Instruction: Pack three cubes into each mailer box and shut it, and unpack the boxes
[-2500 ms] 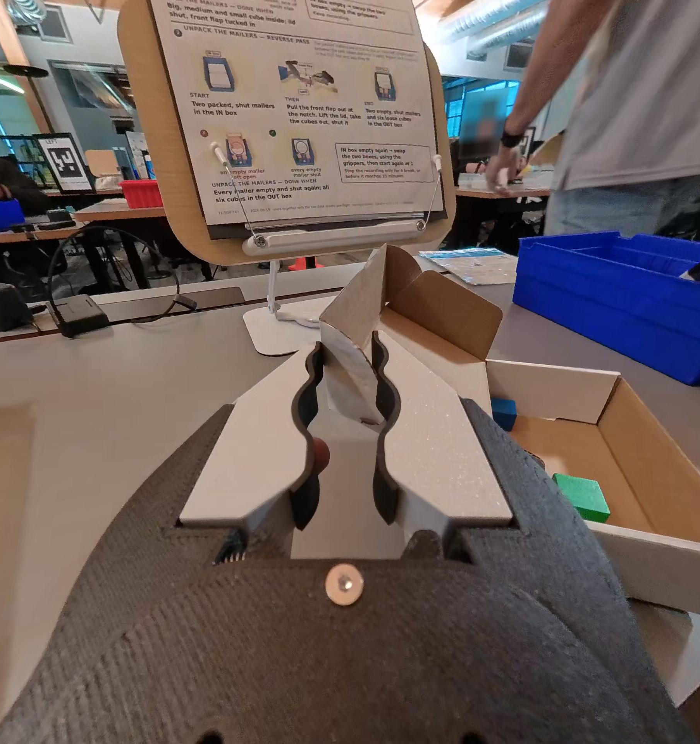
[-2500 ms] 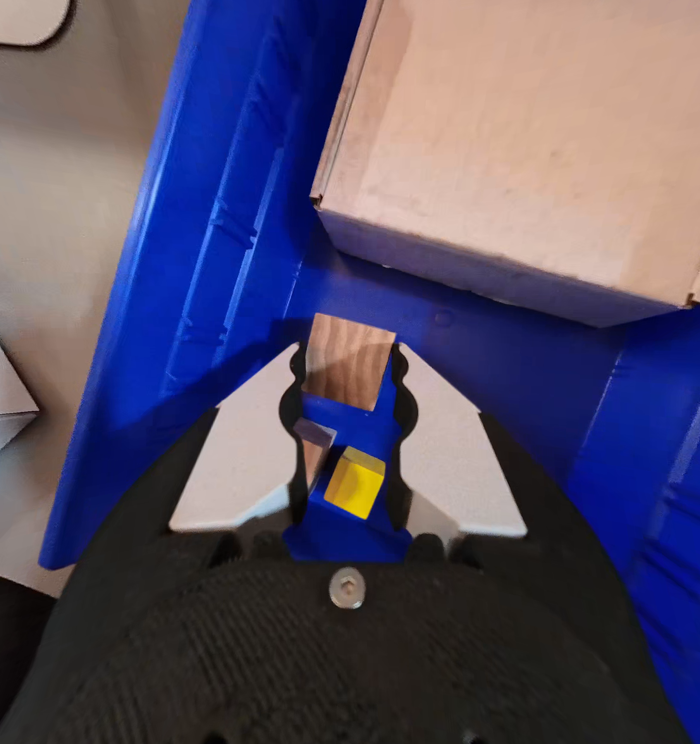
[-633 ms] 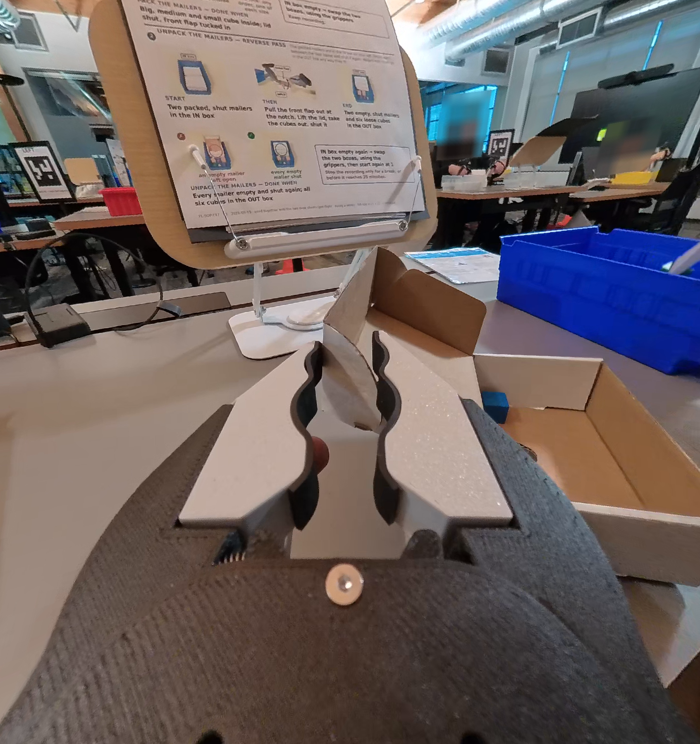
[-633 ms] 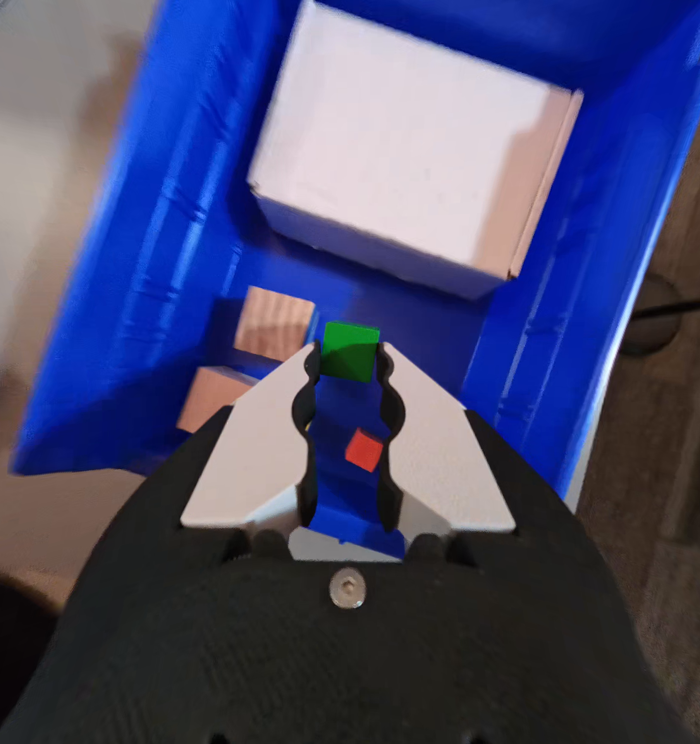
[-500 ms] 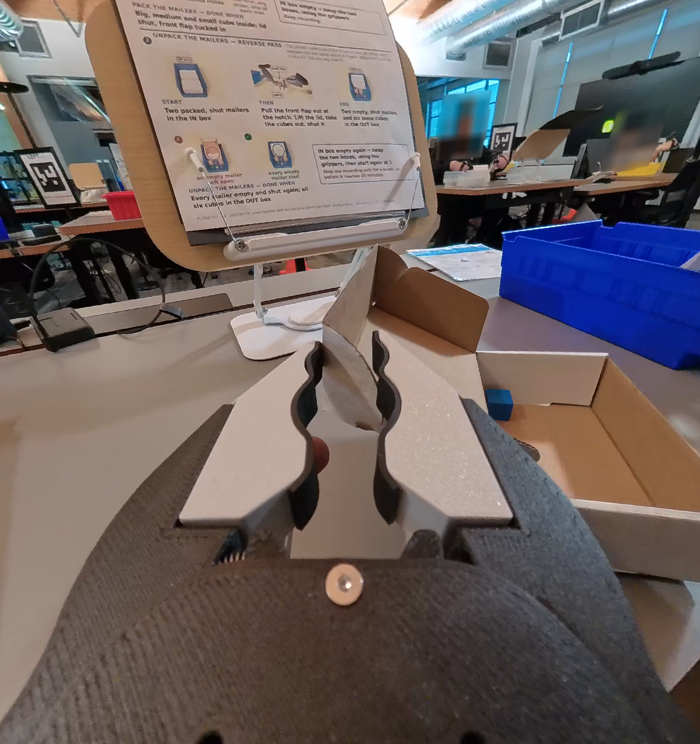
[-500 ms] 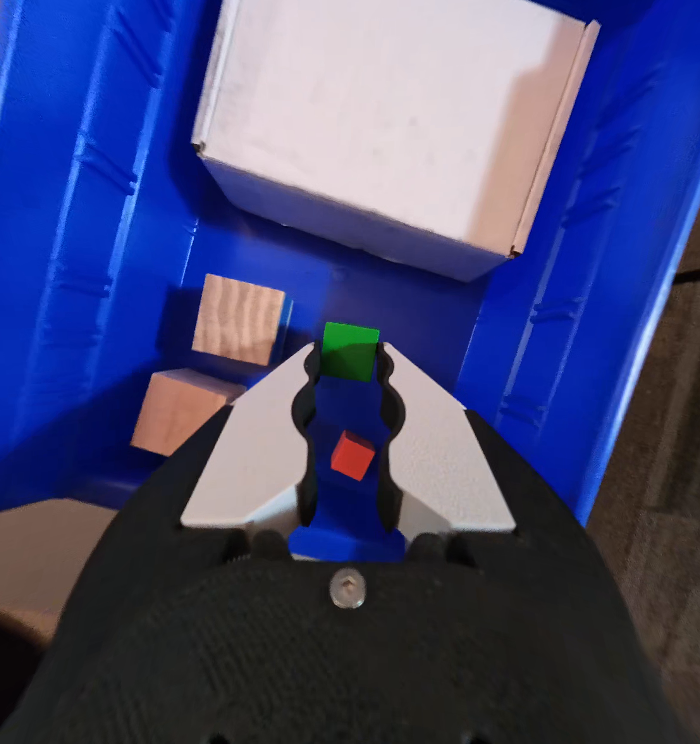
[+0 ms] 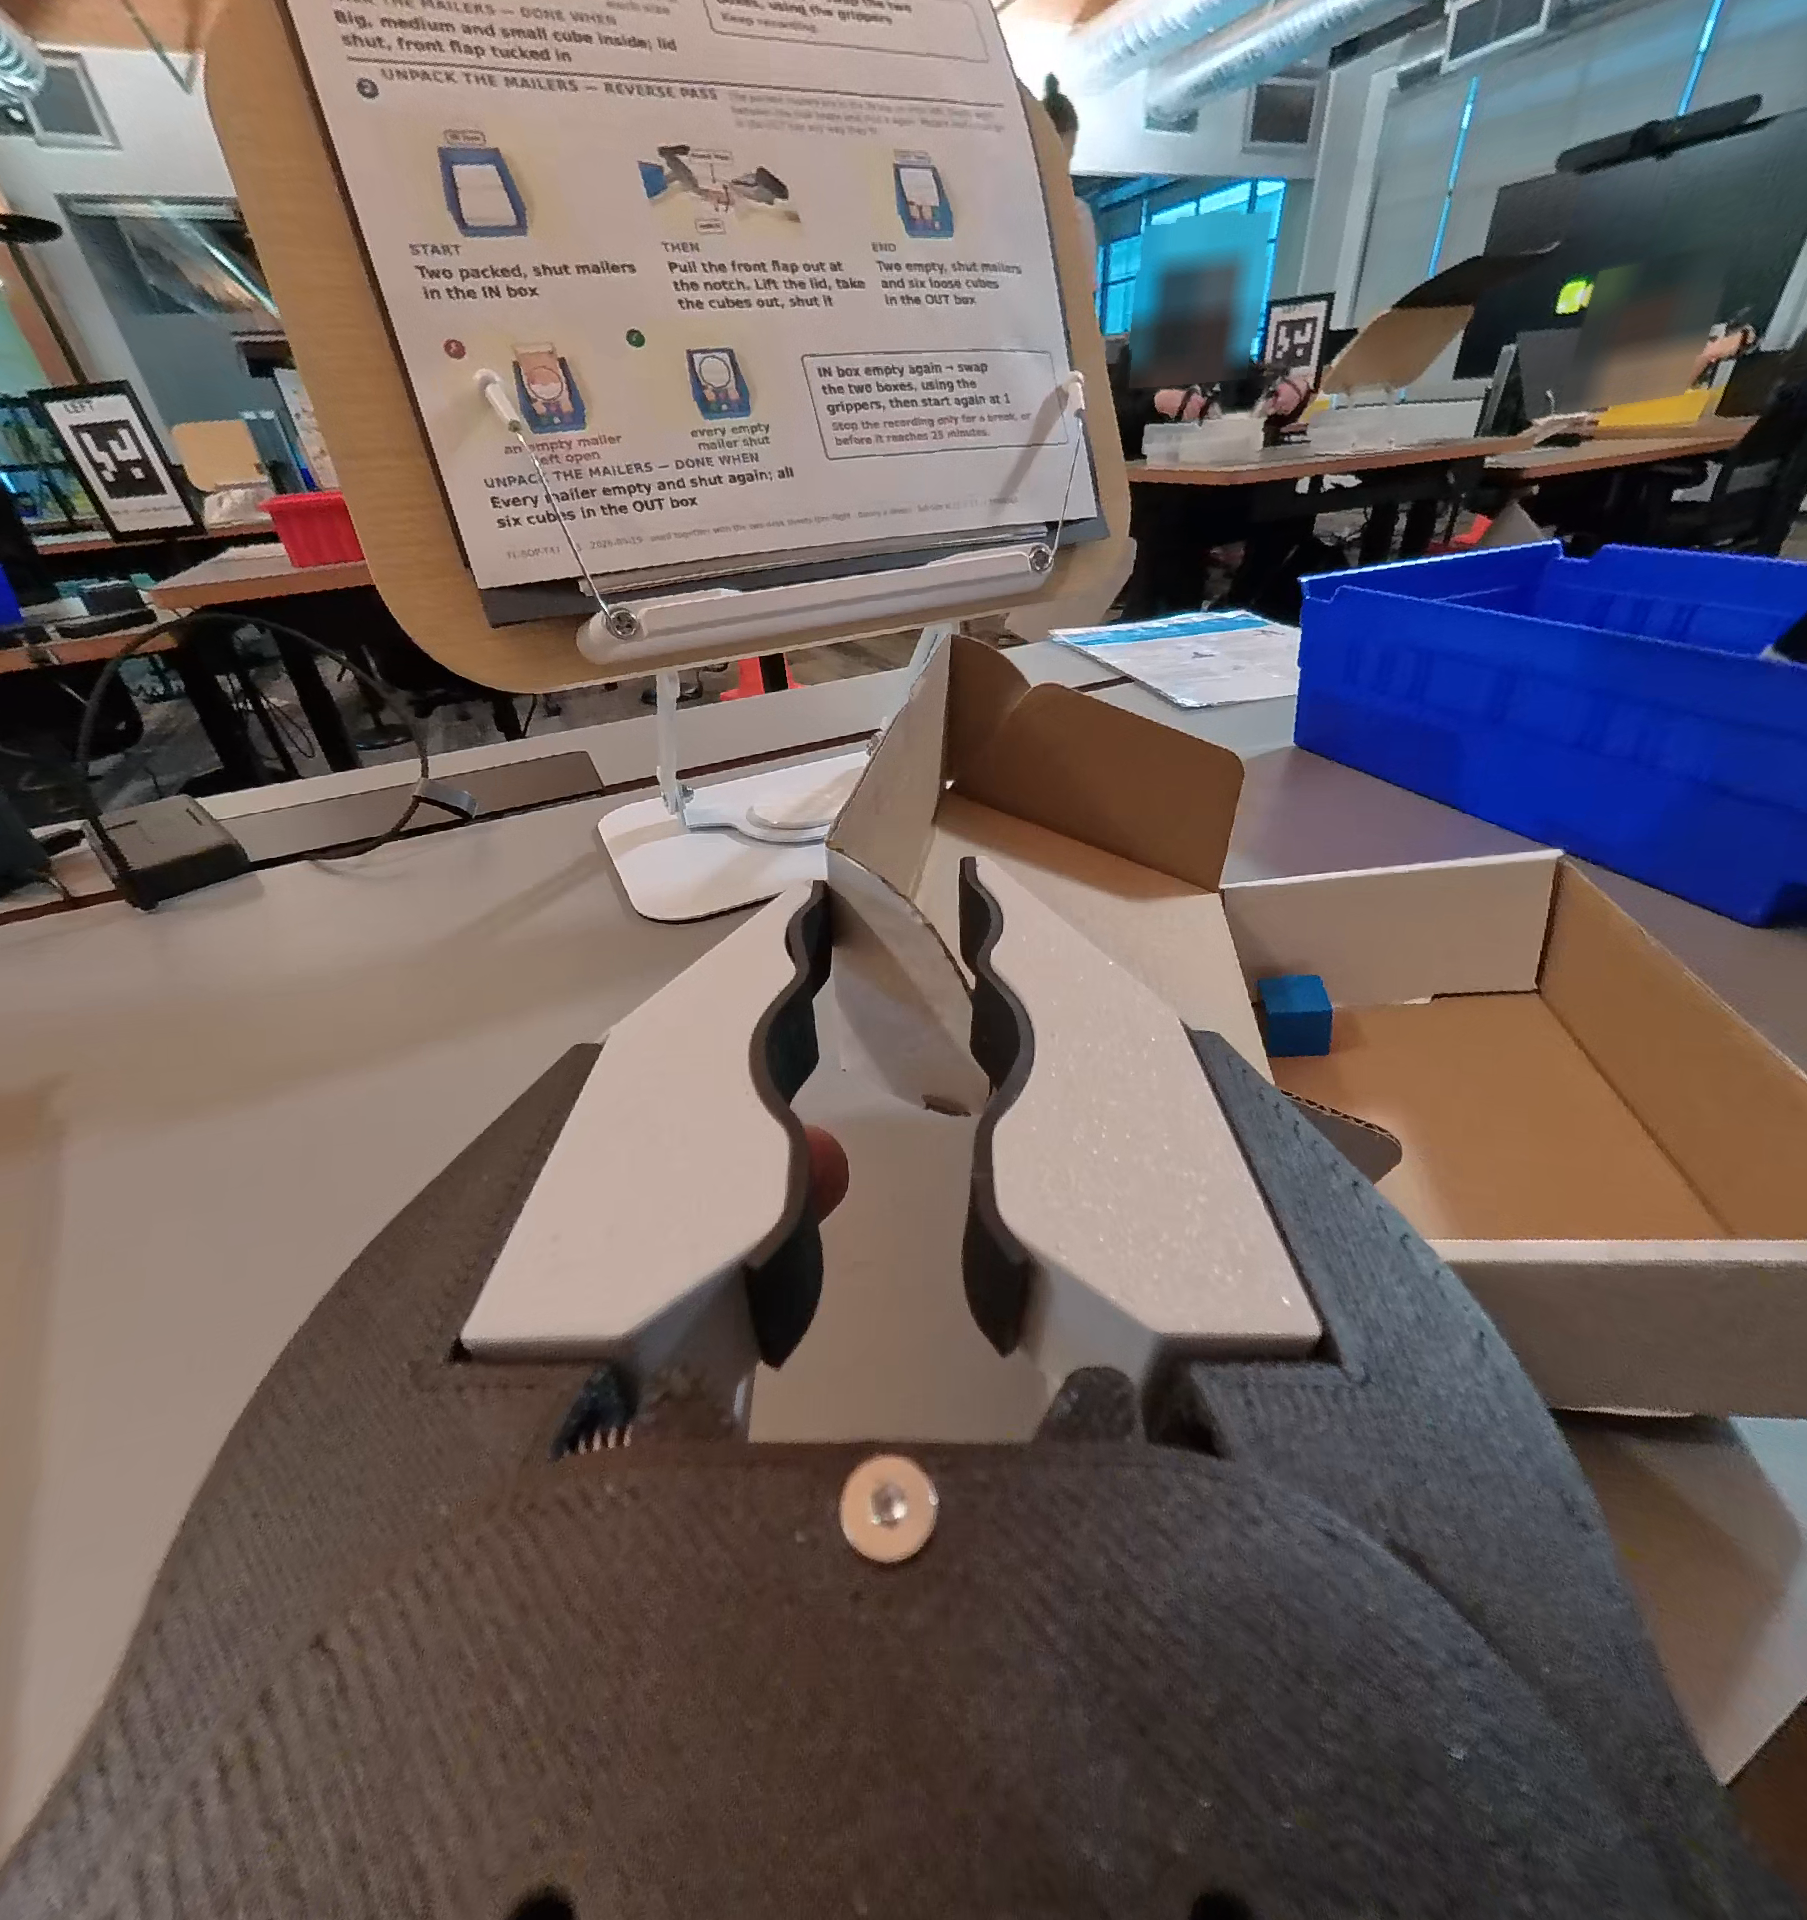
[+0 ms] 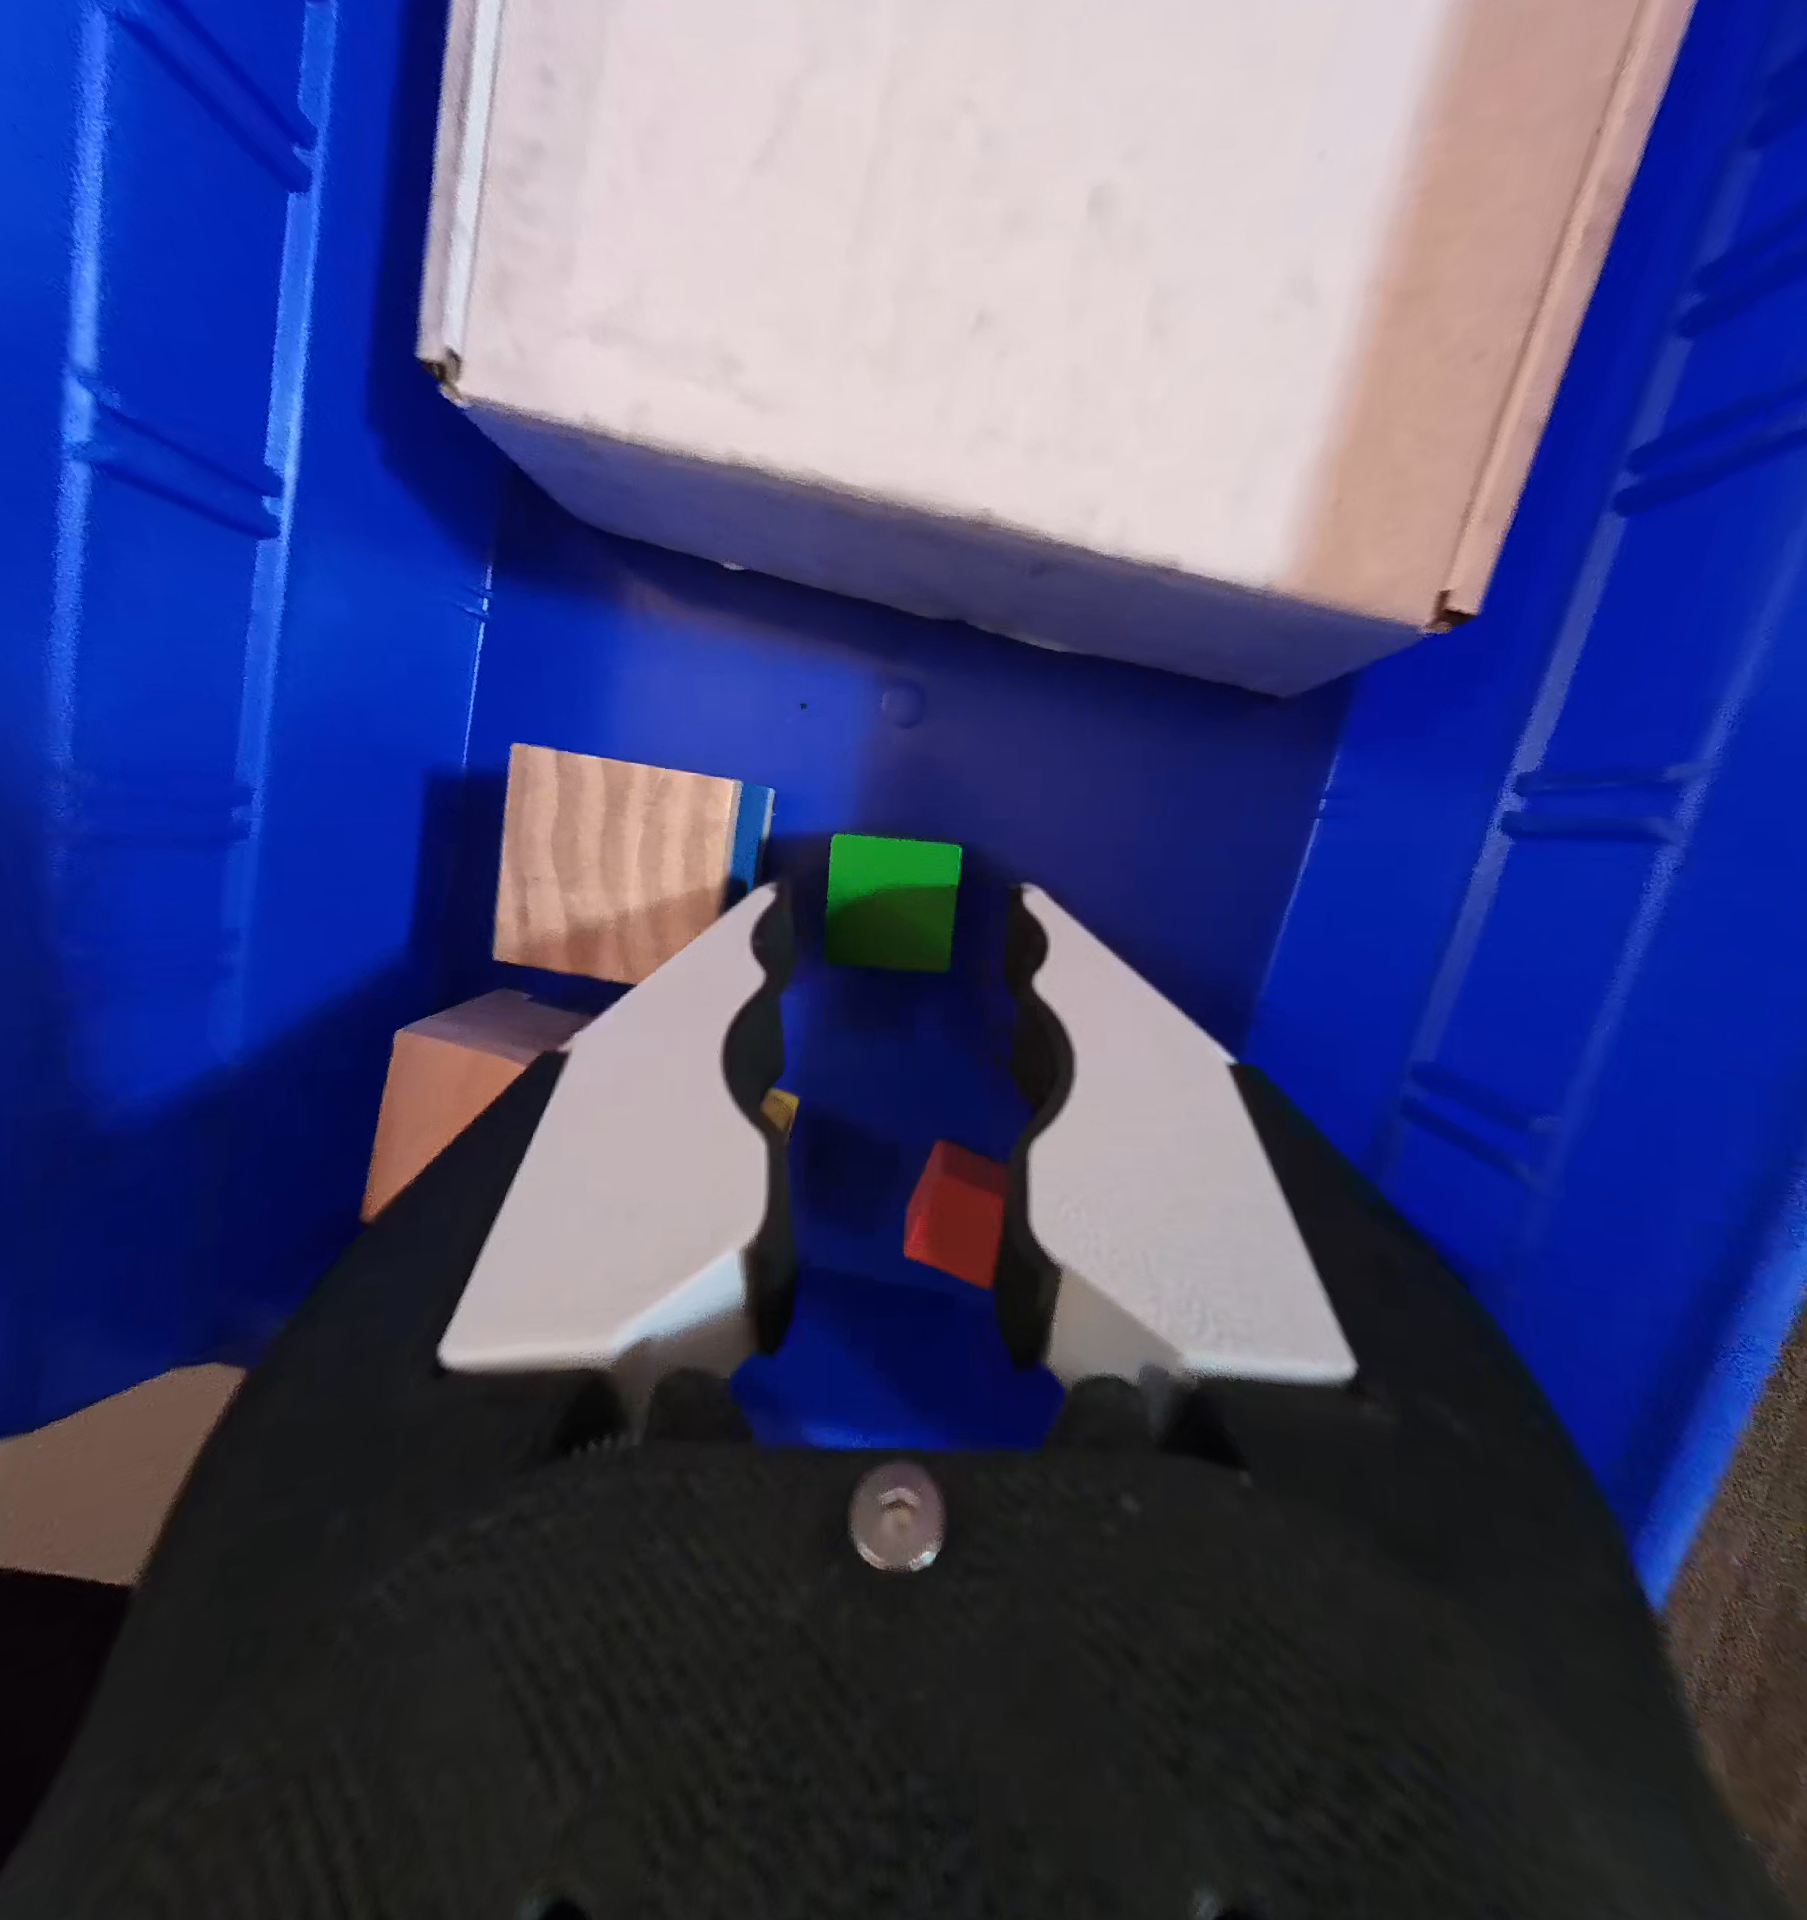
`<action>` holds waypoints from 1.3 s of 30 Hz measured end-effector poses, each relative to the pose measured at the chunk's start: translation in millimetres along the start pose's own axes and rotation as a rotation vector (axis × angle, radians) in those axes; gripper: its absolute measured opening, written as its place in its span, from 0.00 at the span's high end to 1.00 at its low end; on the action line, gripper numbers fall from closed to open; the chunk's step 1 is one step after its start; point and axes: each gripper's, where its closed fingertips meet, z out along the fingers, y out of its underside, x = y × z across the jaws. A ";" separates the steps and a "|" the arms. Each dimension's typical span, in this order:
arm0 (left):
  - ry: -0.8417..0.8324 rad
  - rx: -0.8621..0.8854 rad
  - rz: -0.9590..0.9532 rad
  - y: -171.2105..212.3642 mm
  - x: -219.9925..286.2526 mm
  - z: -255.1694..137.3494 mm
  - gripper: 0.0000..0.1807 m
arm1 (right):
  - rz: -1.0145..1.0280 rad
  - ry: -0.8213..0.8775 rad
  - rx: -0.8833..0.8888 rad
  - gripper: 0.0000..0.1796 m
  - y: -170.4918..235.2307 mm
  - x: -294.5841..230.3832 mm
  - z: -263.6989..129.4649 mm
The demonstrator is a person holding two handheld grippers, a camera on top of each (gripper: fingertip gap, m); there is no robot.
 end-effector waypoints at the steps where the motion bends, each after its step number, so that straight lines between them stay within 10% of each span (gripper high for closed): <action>1: 0.002 0.001 0.001 -0.3 0.5 -0.1 0.88 | 0.002 -0.002 0.008 0.75 -1.6 0.5 -4.4; 7: 0.004 0.013 0.005 -2.5 2.5 0.2 0.88 | -0.030 -0.005 0.185 0.65 -18.6 -14.4 -59.4; 13: 0.033 0.041 0.022 -8.2 11.1 0.3 0.87 | -0.334 -0.564 0.353 0.74 -23.3 -217.4 -115.8; 24: 0.099 0.098 0.056 -19.2 28.6 -5.8 0.87 | -0.871 -0.260 0.163 0.77 12.4 -331.2 -16.7; 39: 0.122 0.109 0.041 -19.6 30.9 -6.2 0.87 | -0.876 -0.215 0.171 0.89 4.5 -344.1 -10.4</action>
